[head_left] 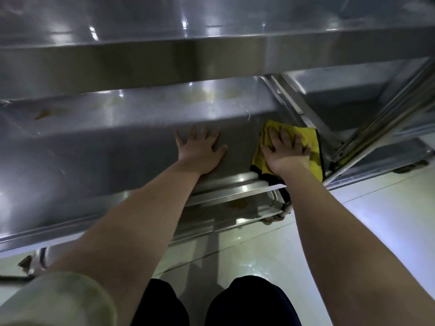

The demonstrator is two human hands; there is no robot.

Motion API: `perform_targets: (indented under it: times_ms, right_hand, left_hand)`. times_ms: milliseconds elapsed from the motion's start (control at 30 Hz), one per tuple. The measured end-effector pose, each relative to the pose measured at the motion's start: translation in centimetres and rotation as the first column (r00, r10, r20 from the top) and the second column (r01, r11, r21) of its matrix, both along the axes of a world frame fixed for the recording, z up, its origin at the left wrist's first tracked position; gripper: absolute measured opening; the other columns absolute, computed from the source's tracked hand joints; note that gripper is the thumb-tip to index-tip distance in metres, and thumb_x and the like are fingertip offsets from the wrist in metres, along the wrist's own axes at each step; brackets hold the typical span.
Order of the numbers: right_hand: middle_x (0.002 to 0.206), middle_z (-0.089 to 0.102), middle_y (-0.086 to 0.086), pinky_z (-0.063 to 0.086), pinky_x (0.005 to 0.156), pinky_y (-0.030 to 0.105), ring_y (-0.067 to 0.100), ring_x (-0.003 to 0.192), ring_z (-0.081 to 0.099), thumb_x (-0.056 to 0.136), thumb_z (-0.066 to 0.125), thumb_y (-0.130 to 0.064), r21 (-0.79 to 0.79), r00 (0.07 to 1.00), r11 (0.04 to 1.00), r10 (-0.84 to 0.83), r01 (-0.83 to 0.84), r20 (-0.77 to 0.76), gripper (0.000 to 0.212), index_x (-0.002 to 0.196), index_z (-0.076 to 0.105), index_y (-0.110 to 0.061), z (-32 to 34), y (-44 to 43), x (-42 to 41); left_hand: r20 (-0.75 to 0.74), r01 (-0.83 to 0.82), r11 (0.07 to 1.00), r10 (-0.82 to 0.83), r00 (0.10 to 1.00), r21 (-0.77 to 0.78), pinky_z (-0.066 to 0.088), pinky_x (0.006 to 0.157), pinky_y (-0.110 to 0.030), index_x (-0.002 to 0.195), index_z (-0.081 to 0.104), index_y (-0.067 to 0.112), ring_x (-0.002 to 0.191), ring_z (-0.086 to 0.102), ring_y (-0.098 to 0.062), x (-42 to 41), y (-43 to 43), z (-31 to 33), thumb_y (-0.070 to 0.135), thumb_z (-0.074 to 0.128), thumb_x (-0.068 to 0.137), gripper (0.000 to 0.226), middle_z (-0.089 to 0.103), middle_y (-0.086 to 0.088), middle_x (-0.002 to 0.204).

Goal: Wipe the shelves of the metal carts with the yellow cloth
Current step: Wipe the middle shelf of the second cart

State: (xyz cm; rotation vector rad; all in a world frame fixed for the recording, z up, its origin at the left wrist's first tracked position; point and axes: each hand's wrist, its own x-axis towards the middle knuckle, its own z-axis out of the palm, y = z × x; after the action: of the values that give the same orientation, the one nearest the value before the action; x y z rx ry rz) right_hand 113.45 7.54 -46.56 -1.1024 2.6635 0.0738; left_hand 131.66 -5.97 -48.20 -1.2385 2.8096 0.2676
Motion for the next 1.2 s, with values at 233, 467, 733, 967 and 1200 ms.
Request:
perform_targets:
  times_ms: [233, 467, 733, 967, 1200]
  right_hand:
    - [0.163, -0.012, -0.01, -0.007, 0.115, 0.062, 0.035, 0.149, -0.012, 0.099, 0.017, -0.061, -0.028, 0.998, 0.998, 0.059, -0.058, 0.003, 0.062, 0.153, -0.007, -0.043, -0.9, 1.5, 0.5]
    - [0.162, -0.019, -0.011, -0.009, 0.114, 0.065, 0.036, 0.147, -0.019, 0.098, 0.013, -0.064, 0.005, 0.993, 0.993, 0.119, -0.119, 0.002, 0.061, 0.151, -0.01, -0.046, -1.4, -1.2, -1.1]
    - [0.165, 0.001, -0.008, -0.004, 0.114, 0.065, 0.037, 0.149, -0.005, 0.099, 0.02, -0.059, -0.18, 0.985, 0.968, 0.167, -0.173, -0.046, 0.058, 0.153, 0.007, -0.045, -1.4, -12.9, -6.3]
    - [0.164, 0.007, -0.006, 0.007, 0.116, 0.063, 0.038, 0.148, 0.005, 0.097, 0.023, -0.061, -0.158, 0.971, 0.961, 0.212, -0.228, -0.112, 0.06, 0.153, 0.013, -0.042, -1.2, -16.5, -8.0]
    - [0.162, -0.013, -0.016, -0.007, 0.119, 0.053, 0.025, 0.15, -0.012, 0.1, 0.021, -0.059, -0.062, 0.866, 0.864, 0.5, -0.499, 0.0, 0.058, 0.149, -0.008, -0.052, -0.9, -5.4, -4.2]
  left_hand:
    - [0.057, 0.0, 0.998, 0.004, 0.998, -0.069, -0.002, 0.11, -0.072, 0.153, 0.0, 0.045, 0.15, -0.008, -0.031, -6.0, -1.8, 0.1, 0.066, 0.01, 0.096, 0.061, -0.008, 0.005, 0.164]
    - [0.073, -0.001, 0.995, 0.008, 0.997, -0.1, 0.0, 0.112, -0.069, 0.15, -0.006, 0.05, 0.15, -0.008, -0.031, -6.9, -3.9, -0.6, 0.069, 0.006, 0.094, 0.061, -0.009, 0.007, 0.164]
    - [0.041, -0.002, 0.989, 0.008, 0.999, -0.15, 0.0, 0.113, -0.067, 0.15, -0.007, 0.05, 0.15, -0.007, -0.029, -7.2, -4.8, -1.5, 0.068, 0.006, 0.094, 0.06, -0.008, 0.008, 0.164]
    - [0.028, -0.025, 0.992, 0.029, 0.999, -0.127, -0.003, 0.114, -0.065, 0.151, -0.008, 0.048, 0.15, -0.009, -0.028, -7.9, -5.9, -1.6, 0.06, 0.008, 0.099, 0.056, -0.01, 0.008, 0.164]
    - [0.035, -0.039, 0.996, 0.042, 0.999, -0.077, -0.008, 0.114, -0.065, 0.151, -0.009, 0.048, 0.15, -0.012, -0.027, -8.1, -5.8, -1.1, 0.051, 0.008, 0.102, 0.052, -0.013, 0.009, 0.163]
